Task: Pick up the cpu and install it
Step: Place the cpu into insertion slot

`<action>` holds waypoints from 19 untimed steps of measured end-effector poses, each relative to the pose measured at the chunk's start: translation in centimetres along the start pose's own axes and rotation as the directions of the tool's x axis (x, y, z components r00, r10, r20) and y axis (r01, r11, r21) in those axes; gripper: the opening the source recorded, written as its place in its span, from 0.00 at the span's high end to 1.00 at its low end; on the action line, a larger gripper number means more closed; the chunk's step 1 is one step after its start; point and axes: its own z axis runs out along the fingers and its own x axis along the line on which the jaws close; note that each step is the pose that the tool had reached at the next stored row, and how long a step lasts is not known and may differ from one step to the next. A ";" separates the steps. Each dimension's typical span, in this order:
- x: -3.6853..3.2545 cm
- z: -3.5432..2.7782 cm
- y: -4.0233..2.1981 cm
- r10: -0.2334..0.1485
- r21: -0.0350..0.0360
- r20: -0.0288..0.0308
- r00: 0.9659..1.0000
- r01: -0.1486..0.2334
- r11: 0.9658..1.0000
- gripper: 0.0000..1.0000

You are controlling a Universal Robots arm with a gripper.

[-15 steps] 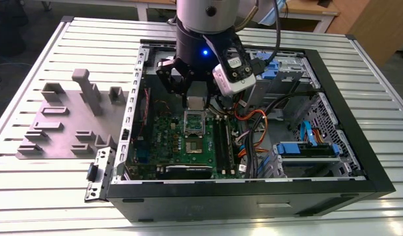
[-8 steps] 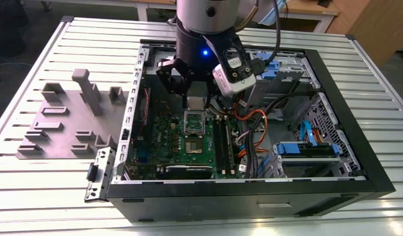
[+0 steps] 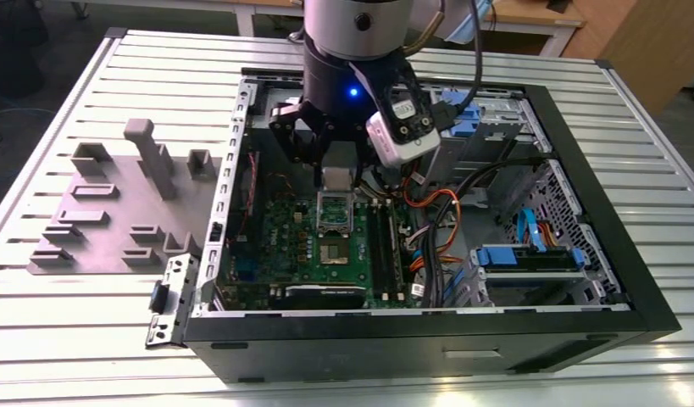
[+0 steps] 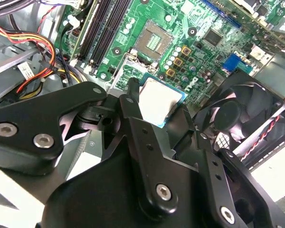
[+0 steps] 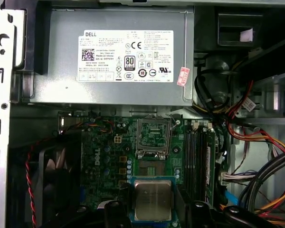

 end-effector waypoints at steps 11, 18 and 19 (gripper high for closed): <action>-0.12 1.97 -0.31 0.000 0.000 0.000 1.000 0.000 1.000 0.53; -0.13 3.22 -0.40 0.001 0.000 0.000 1.000 -0.001 1.000 0.53; -0.13 3.33 -0.40 0.001 0.000 0.000 1.000 -0.001 1.000 0.53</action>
